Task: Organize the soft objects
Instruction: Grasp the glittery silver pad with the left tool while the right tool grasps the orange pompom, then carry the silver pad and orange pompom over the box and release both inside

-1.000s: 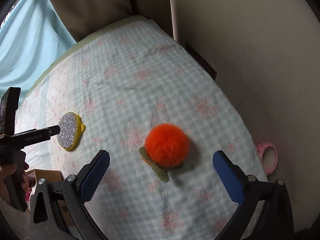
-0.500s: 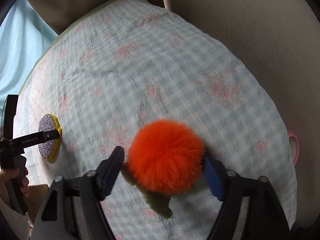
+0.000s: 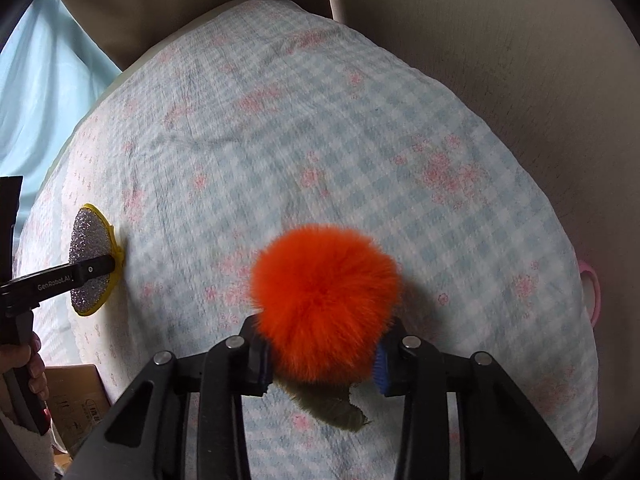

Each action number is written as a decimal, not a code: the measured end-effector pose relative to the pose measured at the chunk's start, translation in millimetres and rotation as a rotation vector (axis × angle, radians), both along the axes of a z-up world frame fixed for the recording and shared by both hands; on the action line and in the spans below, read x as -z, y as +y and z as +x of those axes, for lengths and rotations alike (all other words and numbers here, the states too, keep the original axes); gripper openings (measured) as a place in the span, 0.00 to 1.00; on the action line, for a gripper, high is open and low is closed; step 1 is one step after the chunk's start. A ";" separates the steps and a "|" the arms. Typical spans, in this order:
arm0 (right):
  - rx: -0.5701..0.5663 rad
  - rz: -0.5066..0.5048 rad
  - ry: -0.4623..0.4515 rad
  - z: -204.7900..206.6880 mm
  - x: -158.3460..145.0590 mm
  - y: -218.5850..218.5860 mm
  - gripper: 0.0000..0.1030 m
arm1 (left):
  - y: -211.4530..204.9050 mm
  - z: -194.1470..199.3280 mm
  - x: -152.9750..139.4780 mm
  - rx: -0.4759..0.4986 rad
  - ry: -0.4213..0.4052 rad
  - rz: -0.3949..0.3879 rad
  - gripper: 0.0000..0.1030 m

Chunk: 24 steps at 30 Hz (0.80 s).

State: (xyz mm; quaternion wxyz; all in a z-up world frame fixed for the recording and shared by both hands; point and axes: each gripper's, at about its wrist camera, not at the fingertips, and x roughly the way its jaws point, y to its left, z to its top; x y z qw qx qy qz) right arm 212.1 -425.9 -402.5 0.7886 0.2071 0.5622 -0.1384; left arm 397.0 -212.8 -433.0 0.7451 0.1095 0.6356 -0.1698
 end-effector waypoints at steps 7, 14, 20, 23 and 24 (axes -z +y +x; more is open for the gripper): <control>-0.015 -0.011 -0.047 -5.7 -31.1 2.6 0.33 | 5.7 -24.9 -51.2 -0.006 -0.049 -0.042 0.33; -0.052 -0.025 -0.116 -17.6 -85.7 17.9 0.33 | 27.8 -61.6 -119.4 -0.049 -0.123 -0.092 0.33; -0.096 -0.041 -0.187 -39.8 -149.3 48.3 0.33 | 64.8 -102.5 -189.8 -0.100 -0.207 -0.129 0.33; -0.135 -0.050 -0.222 -46.5 -180.3 67.4 0.33 | 81.6 -124.5 -218.9 -0.125 -0.242 -0.146 0.33; -0.152 -0.053 -0.233 -50.1 -190.2 75.5 0.33 | 89.2 -132.7 -227.8 -0.133 -0.253 -0.153 0.33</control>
